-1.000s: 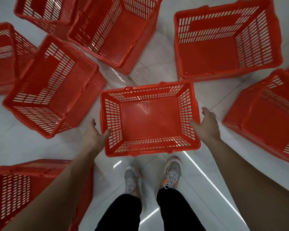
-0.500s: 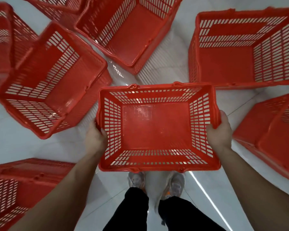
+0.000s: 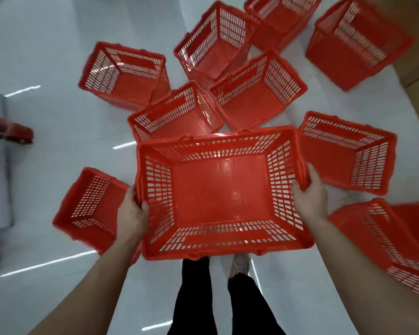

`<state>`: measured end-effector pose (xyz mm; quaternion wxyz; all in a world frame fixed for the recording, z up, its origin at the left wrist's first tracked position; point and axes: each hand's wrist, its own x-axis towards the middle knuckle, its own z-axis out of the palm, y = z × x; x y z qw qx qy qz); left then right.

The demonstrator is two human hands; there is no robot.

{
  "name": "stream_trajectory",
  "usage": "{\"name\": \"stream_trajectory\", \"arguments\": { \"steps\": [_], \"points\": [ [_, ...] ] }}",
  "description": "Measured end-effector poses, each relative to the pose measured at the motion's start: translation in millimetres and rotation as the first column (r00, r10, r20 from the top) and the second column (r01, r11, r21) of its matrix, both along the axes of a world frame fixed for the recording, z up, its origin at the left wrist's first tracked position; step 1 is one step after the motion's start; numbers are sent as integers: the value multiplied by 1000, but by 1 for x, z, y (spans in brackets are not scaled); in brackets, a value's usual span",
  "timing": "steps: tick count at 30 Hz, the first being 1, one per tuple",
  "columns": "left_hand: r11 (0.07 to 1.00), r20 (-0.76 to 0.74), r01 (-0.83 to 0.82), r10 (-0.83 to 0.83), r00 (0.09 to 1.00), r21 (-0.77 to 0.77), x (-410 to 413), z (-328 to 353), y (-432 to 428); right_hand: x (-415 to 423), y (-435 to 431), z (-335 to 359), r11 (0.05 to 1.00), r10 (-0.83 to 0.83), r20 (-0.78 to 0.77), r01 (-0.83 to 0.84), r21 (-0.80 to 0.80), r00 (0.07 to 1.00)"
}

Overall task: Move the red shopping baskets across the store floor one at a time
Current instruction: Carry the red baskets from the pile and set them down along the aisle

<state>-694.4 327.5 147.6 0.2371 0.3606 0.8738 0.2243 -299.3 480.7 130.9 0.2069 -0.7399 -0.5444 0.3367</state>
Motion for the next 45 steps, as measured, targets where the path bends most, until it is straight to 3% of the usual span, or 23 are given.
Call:
{"name": "stream_trajectory", "arguments": {
  "steps": [10,20,31,38,45],
  "points": [
    [910,-18,-414,414,910,13,-55,136,-196,-130,-56,117,908,415,-152,-400,124,897],
    [808,29,-589,590,807,-22,-182,145,-321,-302,-144,120,872,489,-132,-484,70,862],
    [926,42,-356,364,931,-127,-395,58,-278,-424,-236,12,966,190,-139,-210,-148,972],
    [964,10,-177,182,983,-200,-452,-15,-211,-442,-252,-60,978,-33,-142,3,-210,989],
    [969,-15,48,-54,998,-241,-493,-83,-144,-462,-295,-115,922,-271,-88,232,-309,959]
  ]
}}
